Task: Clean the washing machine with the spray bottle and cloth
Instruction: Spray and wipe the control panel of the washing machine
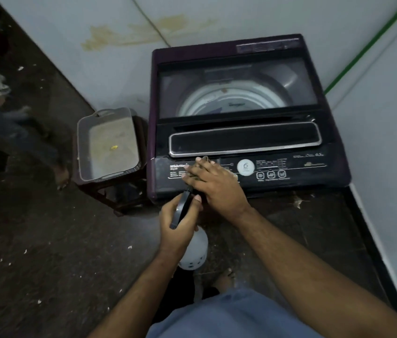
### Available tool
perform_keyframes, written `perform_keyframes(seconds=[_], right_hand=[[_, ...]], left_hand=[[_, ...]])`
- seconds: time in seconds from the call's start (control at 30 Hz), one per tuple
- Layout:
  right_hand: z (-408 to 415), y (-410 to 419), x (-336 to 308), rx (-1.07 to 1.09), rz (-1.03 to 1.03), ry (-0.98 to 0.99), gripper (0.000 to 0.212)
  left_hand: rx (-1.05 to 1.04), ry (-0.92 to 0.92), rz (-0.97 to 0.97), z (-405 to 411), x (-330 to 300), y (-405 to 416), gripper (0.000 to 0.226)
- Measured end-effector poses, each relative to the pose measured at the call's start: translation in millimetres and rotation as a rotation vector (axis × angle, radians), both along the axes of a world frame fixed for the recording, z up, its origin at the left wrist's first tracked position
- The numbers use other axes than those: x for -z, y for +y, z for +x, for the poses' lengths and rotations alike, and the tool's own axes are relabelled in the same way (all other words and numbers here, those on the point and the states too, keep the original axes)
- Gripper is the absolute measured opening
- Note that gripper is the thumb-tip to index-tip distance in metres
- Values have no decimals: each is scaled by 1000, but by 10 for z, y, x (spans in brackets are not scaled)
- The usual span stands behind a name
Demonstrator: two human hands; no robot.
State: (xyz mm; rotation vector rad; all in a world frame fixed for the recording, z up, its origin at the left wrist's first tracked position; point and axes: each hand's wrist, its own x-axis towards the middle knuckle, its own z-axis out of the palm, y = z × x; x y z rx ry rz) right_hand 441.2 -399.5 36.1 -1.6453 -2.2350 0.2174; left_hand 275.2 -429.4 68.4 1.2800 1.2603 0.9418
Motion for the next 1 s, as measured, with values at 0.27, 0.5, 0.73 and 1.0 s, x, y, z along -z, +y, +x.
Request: perform_keyframes(seconds=[0.27, 0.5, 0.73, 1.0], right_hand=[[1241, -433, 20, 342, 34, 26, 63], [2051, -872, -13, 742, 49, 245, 45], [1831, -901, -47, 1134, -27, 370, 55], [1156, -1161, -165, 1113, -168, 601, 64]], left_hand=[[219, 11, -33, 649, -98, -114, 32], [369, -3, -30, 1115, -178, -297, 26], [443, 26, -45, 1231, -249, -495, 26], [475, 73, -40, 1117, -233, -643, 29]])
